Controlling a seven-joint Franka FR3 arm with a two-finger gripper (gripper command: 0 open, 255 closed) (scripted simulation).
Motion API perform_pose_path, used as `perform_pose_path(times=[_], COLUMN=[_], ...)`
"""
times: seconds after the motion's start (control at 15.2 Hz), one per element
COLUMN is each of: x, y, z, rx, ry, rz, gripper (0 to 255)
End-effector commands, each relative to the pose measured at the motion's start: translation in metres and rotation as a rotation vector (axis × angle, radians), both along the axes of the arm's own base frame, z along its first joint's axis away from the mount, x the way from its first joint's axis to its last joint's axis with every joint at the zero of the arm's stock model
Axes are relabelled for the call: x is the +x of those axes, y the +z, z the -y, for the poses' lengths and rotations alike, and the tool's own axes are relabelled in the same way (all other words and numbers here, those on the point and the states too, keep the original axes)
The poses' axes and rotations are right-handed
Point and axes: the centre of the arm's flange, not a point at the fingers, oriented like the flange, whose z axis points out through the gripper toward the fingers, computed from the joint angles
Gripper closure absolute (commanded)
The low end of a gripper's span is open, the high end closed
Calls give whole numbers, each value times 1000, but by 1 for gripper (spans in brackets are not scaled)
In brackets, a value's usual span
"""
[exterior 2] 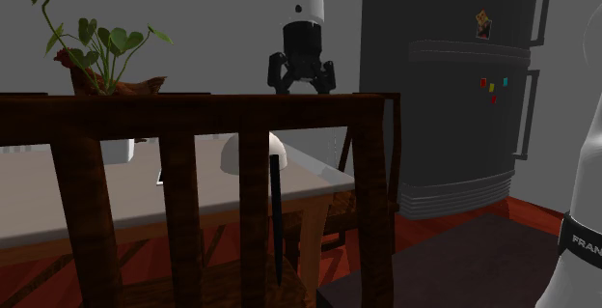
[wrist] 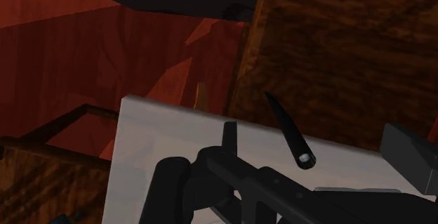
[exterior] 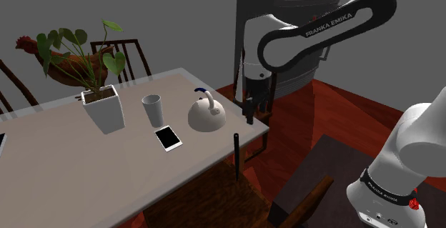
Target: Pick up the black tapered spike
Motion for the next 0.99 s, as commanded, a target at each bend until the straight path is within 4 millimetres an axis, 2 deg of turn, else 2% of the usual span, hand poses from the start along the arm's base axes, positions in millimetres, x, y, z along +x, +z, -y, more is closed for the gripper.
perform_pose_path(times=[0.0, 0.4, 0.92], x=[16, 57, 58], y=[-23, -87, -128], z=[-12, -44, -45], rx=[-4, -18, -18], ry=[-8, -29, -30], rz=[-9, -37, -38], gripper=[0, 0, 0])
